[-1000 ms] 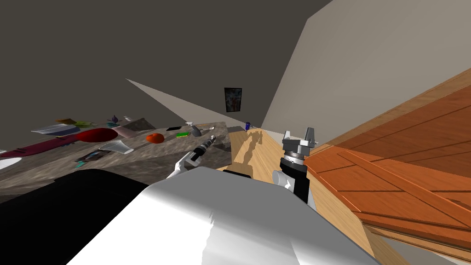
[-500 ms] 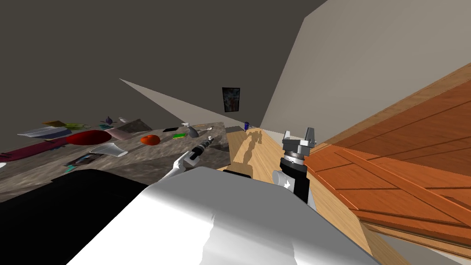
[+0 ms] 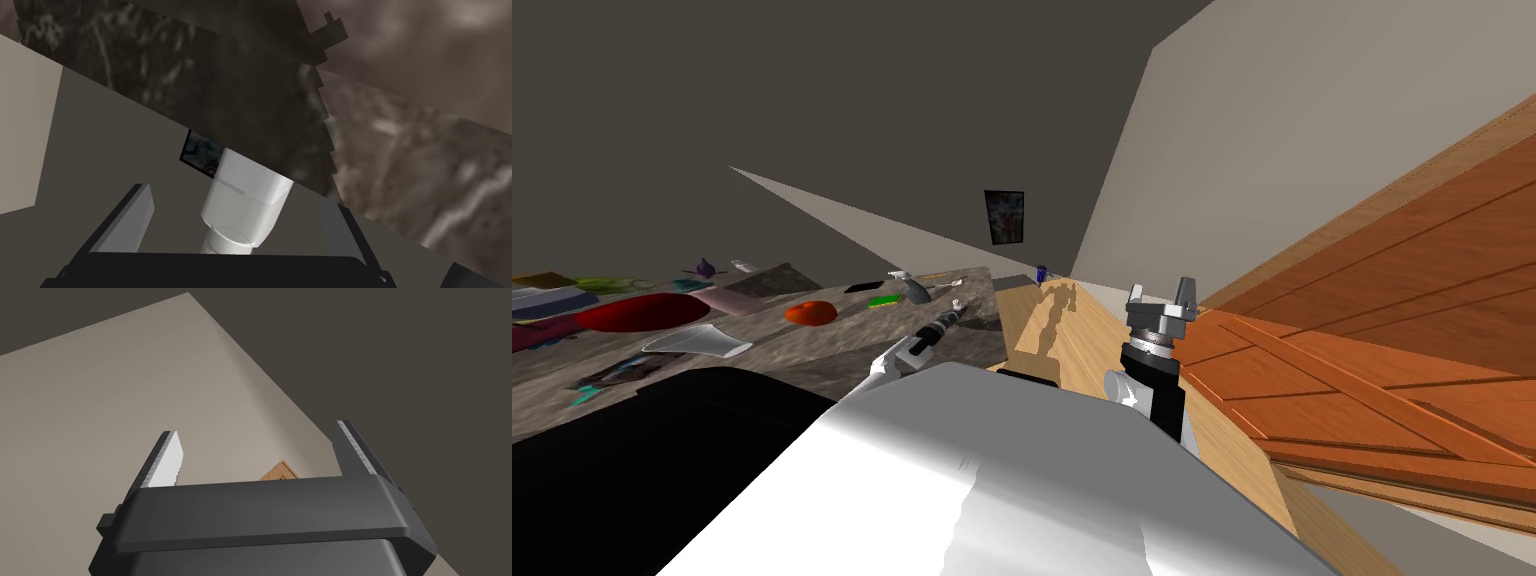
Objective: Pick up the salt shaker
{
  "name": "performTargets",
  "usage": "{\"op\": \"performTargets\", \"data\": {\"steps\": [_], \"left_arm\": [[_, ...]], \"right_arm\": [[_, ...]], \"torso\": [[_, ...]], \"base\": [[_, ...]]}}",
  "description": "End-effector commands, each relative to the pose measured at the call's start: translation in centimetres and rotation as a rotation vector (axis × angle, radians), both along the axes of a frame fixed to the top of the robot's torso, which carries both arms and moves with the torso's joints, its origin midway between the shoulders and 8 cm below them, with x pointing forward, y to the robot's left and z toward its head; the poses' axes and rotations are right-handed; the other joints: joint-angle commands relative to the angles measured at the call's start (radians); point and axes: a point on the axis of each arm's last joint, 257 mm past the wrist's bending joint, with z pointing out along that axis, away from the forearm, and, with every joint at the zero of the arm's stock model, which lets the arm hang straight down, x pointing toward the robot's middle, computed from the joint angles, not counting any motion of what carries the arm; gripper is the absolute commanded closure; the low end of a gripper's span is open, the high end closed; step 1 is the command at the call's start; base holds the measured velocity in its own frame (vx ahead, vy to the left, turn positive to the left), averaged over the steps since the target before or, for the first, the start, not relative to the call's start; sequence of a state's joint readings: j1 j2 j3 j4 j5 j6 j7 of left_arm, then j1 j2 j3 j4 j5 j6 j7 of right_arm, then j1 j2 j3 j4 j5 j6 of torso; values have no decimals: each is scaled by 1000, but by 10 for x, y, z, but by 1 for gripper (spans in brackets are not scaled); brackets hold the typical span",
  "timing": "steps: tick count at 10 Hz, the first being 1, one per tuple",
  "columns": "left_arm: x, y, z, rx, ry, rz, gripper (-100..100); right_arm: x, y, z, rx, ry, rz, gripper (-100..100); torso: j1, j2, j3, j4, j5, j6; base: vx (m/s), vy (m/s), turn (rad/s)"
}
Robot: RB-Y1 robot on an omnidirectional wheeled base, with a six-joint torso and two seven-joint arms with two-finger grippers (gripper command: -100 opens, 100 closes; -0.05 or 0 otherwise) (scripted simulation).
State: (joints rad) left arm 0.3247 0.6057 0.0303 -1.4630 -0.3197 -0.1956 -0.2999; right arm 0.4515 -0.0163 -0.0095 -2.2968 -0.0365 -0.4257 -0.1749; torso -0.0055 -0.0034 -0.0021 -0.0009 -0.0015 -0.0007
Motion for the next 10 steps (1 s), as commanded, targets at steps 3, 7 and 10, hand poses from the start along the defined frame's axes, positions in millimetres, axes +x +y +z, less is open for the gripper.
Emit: {"op": "performTargets", "data": {"steps": [3, 7, 10], "left_arm": [[-25, 26, -11, -14, 10, 12, -100], [-68, 78, -19, -17, 30, 65, -100], [-92, 102, -16, -24, 19, 85, -100]], "right_arm": [[0, 0, 0, 0, 0, 0, 0], [0, 0, 0, 0, 0, 0, 0], [0, 0, 0, 0, 0, 0, 0]], "torso": [[1, 2, 1, 1, 0, 0], [2, 1, 0, 0, 1, 0], [5, 1, 0, -1, 2, 0]], "base": [[43, -60, -71], [48, -71, -94], [49, -59, -76]]}}
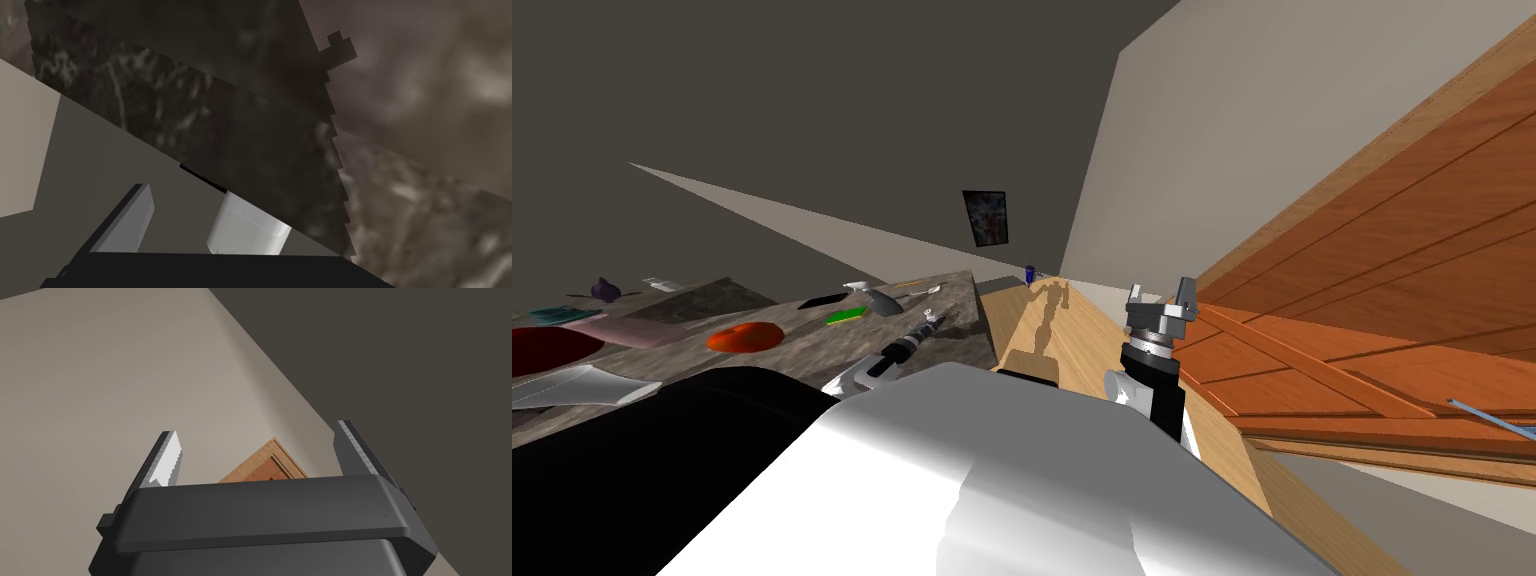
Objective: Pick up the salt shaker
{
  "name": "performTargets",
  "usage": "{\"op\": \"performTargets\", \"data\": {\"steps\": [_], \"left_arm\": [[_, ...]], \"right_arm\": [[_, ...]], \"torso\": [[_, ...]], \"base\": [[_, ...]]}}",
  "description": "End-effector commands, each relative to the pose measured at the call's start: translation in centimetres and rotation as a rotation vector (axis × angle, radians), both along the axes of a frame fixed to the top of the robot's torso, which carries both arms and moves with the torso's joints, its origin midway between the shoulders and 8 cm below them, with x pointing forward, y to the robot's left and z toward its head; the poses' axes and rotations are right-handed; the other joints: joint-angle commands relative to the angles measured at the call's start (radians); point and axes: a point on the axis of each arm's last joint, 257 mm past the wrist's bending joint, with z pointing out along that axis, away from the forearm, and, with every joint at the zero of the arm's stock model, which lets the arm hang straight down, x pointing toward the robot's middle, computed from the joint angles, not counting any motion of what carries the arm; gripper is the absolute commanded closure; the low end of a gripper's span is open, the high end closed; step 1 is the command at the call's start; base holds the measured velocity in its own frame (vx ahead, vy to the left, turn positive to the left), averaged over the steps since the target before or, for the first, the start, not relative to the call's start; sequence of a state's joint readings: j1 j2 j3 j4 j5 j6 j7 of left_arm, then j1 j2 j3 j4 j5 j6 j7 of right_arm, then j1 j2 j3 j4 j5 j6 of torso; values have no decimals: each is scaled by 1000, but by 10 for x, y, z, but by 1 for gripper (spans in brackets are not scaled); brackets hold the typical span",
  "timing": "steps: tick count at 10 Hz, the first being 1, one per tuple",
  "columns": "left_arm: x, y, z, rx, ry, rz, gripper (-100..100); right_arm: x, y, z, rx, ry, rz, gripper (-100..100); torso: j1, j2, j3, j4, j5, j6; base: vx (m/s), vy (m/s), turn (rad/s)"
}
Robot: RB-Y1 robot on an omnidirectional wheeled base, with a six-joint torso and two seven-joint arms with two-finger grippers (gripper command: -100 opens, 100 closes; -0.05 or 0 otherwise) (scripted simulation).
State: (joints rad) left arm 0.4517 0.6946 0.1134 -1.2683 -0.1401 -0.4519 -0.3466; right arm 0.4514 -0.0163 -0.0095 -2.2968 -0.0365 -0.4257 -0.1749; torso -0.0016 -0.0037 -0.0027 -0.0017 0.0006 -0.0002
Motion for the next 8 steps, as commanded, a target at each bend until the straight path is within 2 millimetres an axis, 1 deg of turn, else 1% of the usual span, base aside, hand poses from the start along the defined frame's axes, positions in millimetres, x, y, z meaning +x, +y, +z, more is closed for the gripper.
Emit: {"op": "performTargets", "data": {"steps": [1, 2, 3, 5, 6, 7, 8], "left_arm": [[-12, 15, 0, 1, -3, 11, -100], [-11, 13, 1, -1, -11, 3, -100], [-32, 39, 5, 7, -7, 43, -100], [-35, 38, 6, 4, -19, 30, -100], [-58, 66, 12, 19, -13, 74, -100], [-60, 65, 13, 16, -24, 65, -100], [-83, 92, 21, 37, -20, 106, -100]], "right_arm": [[0, 0, 0, 0, 0, 0, 0], [0, 0, 0, 0, 0, 0, 0], [0, 0, 0, 0, 0, 0, 0], [0, 0, 0, 0, 0, 0, 0], [0, 0, 0, 0, 0, 0, 0], [0, 0, 0, 0, 0, 0, 0], [0, 0, 0, 0, 0, 0, 0]], "torso": [[0, 0, 0, 0, 0, 0], [0, 0, 0, 0, 0, -1], [2, 1, 1, 0, 0, -1], [1, 1, 0, 0, 0, -1], [2, 1, 1, 0, 0, -1], [0, 1, 0, 0, 0, 0], [0, 0, 0, 0, 0, -1]], "base": [[59, -70, -71], [26, -28, 25], [47, -62, -152], [43, -41, -37], [55, -67, -170], [62, -64, -72], [93, -82, -124]]}}
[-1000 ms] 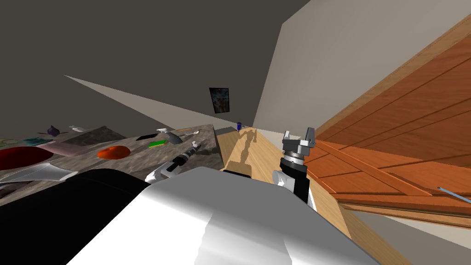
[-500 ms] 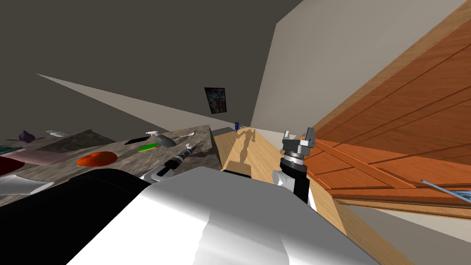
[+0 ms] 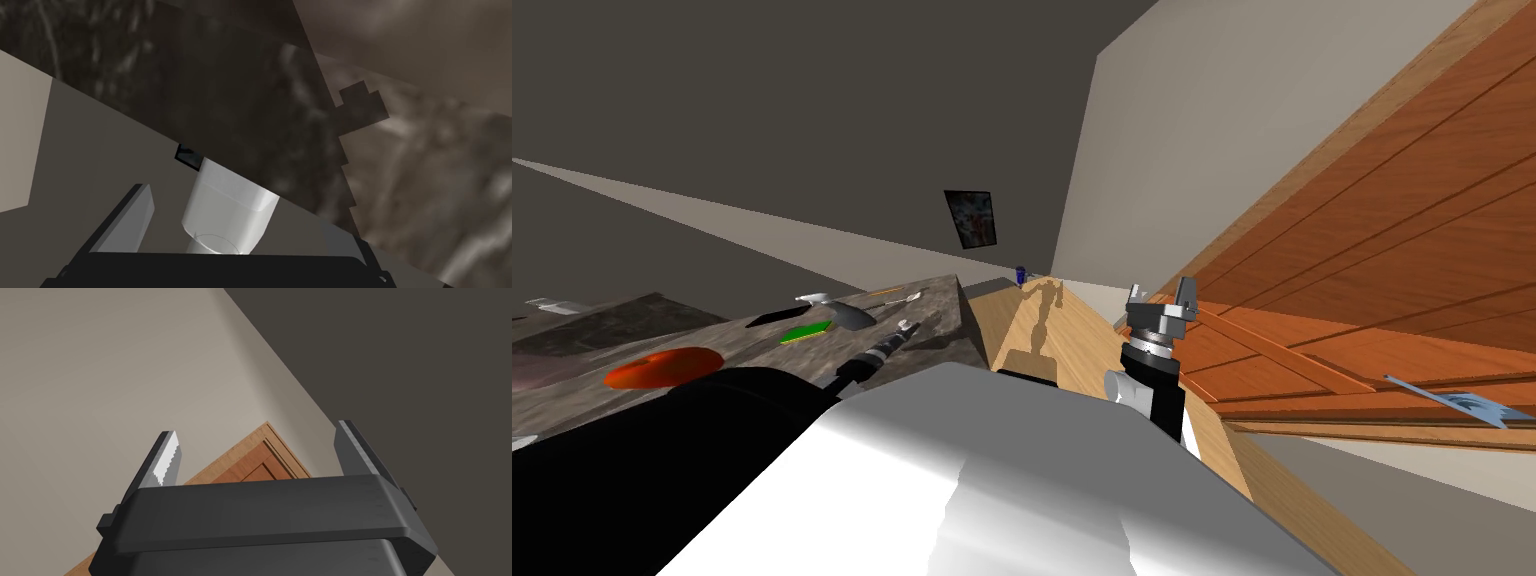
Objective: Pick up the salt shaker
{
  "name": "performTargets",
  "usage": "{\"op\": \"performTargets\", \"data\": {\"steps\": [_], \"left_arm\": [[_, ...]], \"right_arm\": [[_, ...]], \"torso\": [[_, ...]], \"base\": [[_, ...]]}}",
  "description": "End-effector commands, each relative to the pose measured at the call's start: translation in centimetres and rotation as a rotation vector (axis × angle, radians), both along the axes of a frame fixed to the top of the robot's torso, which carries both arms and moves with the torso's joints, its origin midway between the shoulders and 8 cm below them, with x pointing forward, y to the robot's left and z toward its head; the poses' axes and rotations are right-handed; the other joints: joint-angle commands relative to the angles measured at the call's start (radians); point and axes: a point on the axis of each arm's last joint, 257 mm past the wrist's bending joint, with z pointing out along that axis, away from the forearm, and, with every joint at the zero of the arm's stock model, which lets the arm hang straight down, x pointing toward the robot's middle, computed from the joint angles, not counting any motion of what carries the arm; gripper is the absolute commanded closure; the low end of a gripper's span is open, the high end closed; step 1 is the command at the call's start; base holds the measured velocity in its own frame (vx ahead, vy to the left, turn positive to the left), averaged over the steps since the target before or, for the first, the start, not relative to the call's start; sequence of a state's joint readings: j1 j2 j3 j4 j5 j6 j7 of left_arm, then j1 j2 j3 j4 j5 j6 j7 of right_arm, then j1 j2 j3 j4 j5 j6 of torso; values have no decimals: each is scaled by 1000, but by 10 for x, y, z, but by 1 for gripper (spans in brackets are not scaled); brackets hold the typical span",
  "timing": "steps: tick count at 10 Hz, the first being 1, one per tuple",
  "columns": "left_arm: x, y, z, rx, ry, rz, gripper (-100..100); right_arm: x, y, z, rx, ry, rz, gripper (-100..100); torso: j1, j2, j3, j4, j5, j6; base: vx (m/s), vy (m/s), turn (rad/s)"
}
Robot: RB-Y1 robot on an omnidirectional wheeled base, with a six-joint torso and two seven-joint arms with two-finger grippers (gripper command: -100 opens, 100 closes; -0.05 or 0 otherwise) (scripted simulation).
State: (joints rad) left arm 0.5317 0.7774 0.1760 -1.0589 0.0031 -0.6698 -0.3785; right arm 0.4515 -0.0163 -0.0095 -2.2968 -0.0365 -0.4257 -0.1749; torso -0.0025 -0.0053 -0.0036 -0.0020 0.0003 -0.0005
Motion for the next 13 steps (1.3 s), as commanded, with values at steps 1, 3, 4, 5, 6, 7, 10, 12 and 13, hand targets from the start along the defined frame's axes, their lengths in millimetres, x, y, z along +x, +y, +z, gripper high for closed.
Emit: {"op": "performTargets", "data": {"steps": [1, 3, 4, 5, 6, 7, 10, 12, 13], "left_arm": [[-11, 7, 10, 7, -24, 1, -100], [-36, 30, 25, 29, -44, 28, -100], [-36, 29, 19, 28, -29, 33, -100], [-36, 28, 20, 29, -34, 30, 100], [-36, 29, 20, 29, -32, 33, 100], [-36, 29, 20, 31, -32, 31, 100], [-36, 29, 21, 31, -32, 31, 0], [13, -21, 5, -22, -40, -40, 100], [14, -19, 0, -10, -14, -32, 100]], "right_arm": [[0, 0, 0, 0, 0, 0, 0], [0, 0, 0, 0, 0, 0, 0], [0, 0, 0, 0, 0, 0, 0], [0, 0, 0, 0, 0, 0, 0], [0, 0, 0, 0, 0, 0, 0], [0, 0, 0, 0, 0, 0, 0], [0, 0, 0, 0, 0, 0, 0], [0, 0, 0, 0, 0, 0, 0], [0, 0, 0, 0, 0, 0, 0]], "torso": [[0, 0, 0, 0, 0, 0], [-1, 1, 0, 0, 0, 0], [0, 1, 1, 0, 0, 0], [3, 3, 2, 1, 1, 0], [3, 5, 3, 1, 1, 0], [4, 5, 3, 1, 2, 0], [6, 6, 3, 1, 2, 0], [8, 8, 5, 2, 4, 0], [14, 11, 6, 2, 5, -1]], "base": [[78, -79, -81], [68, -82, -115], [24, -21, 5], [0, 0, 0], [0, 0, 0], [0, 0, 0], [0, 0, 0], [-77, 94, 210], [-88, 114, 54]]}}
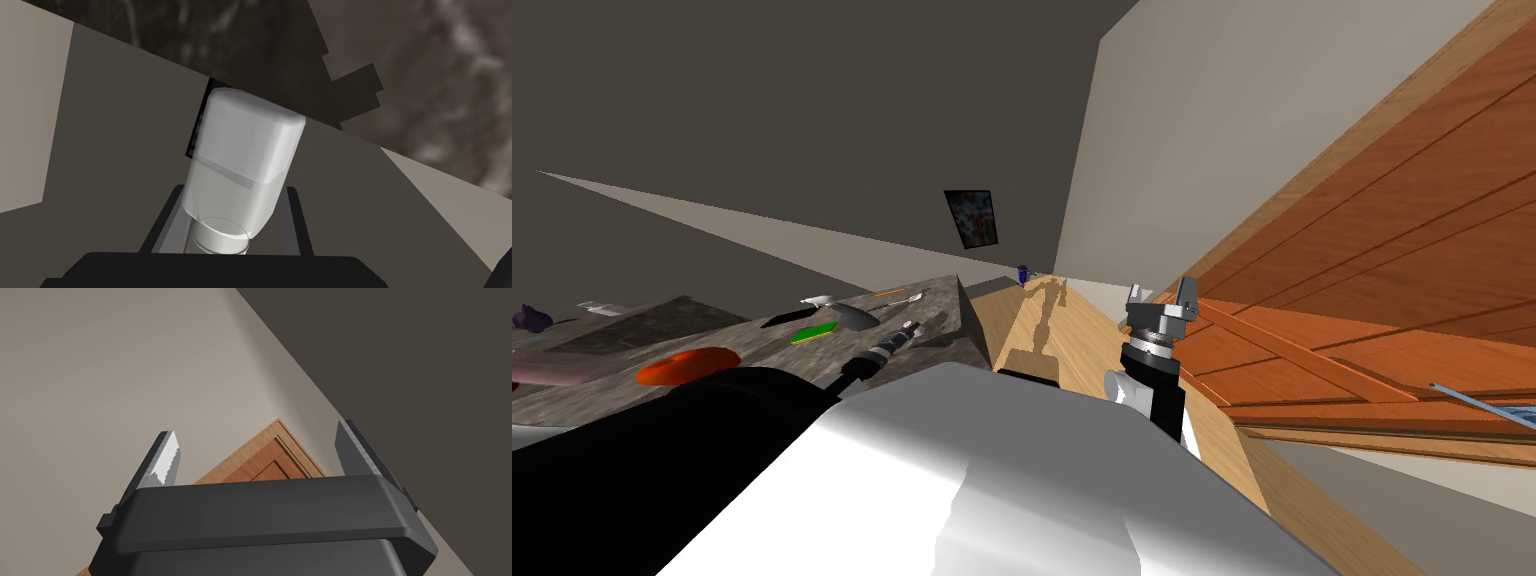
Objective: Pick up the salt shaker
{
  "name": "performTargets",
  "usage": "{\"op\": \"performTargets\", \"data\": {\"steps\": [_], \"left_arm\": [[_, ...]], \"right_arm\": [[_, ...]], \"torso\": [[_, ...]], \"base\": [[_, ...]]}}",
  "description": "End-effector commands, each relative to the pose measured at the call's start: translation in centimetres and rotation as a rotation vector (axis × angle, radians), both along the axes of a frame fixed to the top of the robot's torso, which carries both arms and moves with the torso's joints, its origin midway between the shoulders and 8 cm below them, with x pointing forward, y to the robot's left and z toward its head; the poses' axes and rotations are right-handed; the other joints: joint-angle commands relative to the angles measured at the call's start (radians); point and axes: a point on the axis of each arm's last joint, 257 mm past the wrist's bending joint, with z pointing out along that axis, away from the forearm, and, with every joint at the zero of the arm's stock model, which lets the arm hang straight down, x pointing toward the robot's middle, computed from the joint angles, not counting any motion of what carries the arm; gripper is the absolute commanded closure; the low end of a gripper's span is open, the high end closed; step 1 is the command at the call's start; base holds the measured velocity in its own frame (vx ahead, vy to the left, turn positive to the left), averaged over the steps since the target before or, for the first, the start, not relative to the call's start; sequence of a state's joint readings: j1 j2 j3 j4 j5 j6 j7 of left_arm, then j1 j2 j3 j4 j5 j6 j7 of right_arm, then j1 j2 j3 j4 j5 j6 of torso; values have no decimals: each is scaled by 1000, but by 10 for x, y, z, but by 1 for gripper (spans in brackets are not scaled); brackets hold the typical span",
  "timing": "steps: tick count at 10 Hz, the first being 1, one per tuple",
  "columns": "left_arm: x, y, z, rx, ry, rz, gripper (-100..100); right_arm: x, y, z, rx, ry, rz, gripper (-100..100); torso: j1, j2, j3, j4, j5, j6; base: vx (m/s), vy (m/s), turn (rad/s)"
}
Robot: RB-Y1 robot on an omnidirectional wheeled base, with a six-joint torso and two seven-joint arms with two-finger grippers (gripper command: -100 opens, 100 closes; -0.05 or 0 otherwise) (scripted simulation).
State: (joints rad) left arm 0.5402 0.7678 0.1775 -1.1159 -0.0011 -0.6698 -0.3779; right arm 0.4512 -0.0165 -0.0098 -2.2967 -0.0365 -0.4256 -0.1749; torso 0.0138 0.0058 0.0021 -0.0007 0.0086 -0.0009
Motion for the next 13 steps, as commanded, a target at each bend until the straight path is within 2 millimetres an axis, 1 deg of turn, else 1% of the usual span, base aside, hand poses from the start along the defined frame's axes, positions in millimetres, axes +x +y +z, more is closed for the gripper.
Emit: {"op": "performTargets", "data": {"steps": [1, 2, 3, 4, 5, 6, 7, 8, 10, 11, 13], "left_arm": [[29, -32, -10, -24, -3, -42, 100], [27, -29, -16, -12, 25, -31, 100], [27, -27, -17, -11, 30, -26, 100], [53, -58, -17, -23, 14, -73, 100], [51, -53, -22, -16, 37, -54, 100], [76, -84, -18, -26, 14, -99, 100], [74, -79, -24, -16, 40, -79, 100], [98, -110, -17, -25, 12, -123, 100], [97, -105, -22, -11, 38, -102, 100], [118, -132, -17, -10, 20, -139, 100], [119, -130, -17, -3, 31, -122, 100]], "right_arm": [[0, 0, 0, 0, 0, 0, 0], [0, 0, 0, 0, 0, 0, 0], [0, 0, 0, 0, 0, 0, 0], [0, 0, 0, 0, 0, 0, 0], [0, 0, 0, 0, 0, 0, 0], [0, 0, 0, 0, 0, 0, 0], [0, 0, 0, 0, 0, 0, 0], [0, 0, 0, 0, 0, 0, 0], [0, 0, 0, 0, 0, 0, 0], [0, 0, 0, 0, 0, 0, 0], [0, 0, 0, 0, 0, 0, 0]], "torso": [[0, 0, 0, 0, 0, 0], [2, 0, -1, -2, 5, 1], [2, -1, -2, -4, 8, -1], [1, -2, -4, -6, 10, -2], [2, -3, -5, -7, 13, -1], [4, -2, -6, -9, 16, -3], [7, -1, -5, -10, 17, -5], [8, -2, -6, -10, 18, -4], [11, -3, -7, -12, 20, -5], [10, -5, -9, -13, 20, -5], [12, -5, -9, -13, 20, -6]], "base": [[-109, 112, 141], [-77, 82, 45], [-29, 29, -9], [-53, 64, 172], [-62, 58, 67], [-81, 96, 188], [-70, 74, 72], [-85, 83, 166], [-47, 49, 9], [-48, 71, 161], [-34, 53, 40]]}}
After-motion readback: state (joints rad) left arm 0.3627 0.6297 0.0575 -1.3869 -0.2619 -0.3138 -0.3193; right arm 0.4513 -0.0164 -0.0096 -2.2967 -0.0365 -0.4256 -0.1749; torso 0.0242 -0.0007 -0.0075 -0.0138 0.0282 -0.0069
